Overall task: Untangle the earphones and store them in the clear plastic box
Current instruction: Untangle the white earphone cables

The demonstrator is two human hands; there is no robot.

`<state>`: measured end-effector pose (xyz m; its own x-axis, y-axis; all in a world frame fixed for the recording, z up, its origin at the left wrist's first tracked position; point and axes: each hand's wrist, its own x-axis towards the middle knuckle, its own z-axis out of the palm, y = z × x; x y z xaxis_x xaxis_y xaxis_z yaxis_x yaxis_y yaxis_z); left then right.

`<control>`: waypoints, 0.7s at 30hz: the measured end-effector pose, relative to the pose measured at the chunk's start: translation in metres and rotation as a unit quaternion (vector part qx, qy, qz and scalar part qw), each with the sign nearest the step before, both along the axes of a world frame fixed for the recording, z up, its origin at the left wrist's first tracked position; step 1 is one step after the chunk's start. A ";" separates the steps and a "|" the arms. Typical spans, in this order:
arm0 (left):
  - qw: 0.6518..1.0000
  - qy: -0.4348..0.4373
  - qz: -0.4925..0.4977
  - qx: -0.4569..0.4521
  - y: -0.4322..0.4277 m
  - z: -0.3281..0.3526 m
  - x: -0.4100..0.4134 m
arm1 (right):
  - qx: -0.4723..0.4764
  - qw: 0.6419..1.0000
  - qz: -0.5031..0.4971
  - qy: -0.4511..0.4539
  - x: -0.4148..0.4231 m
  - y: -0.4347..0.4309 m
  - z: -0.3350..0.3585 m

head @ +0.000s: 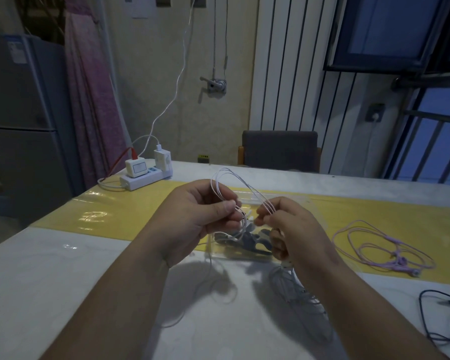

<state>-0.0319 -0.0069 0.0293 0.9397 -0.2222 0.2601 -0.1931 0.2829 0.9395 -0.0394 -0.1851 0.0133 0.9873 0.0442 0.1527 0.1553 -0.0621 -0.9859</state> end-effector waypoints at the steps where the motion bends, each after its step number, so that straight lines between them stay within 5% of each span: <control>1: 1.000 -0.002 0.009 -0.003 -0.001 0.000 0.000 | 0.000 1.000 0.026 0.001 -0.001 0.001 0.000; 10: 0.981 -0.056 0.155 0.098 0.000 -0.002 0.005 | 0.007 0.990 0.138 0.030 -0.006 0.003 -0.001; 18: 0.967 -0.045 0.246 -0.039 0.009 0.000 0.015 | -0.108 0.968 0.209 0.084 -0.010 -0.008 0.006; 21: 0.955 -0.011 0.286 -0.075 0.016 -0.001 0.021 | -0.075 0.969 0.221 0.080 -0.011 -0.006 0.007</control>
<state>-0.0108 0.0092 0.0281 0.8900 0.3683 0.2689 -0.3754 0.2567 0.8906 -0.0501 -0.1906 0.0200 0.8777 0.4774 -0.0422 0.0448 -0.1695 -0.9845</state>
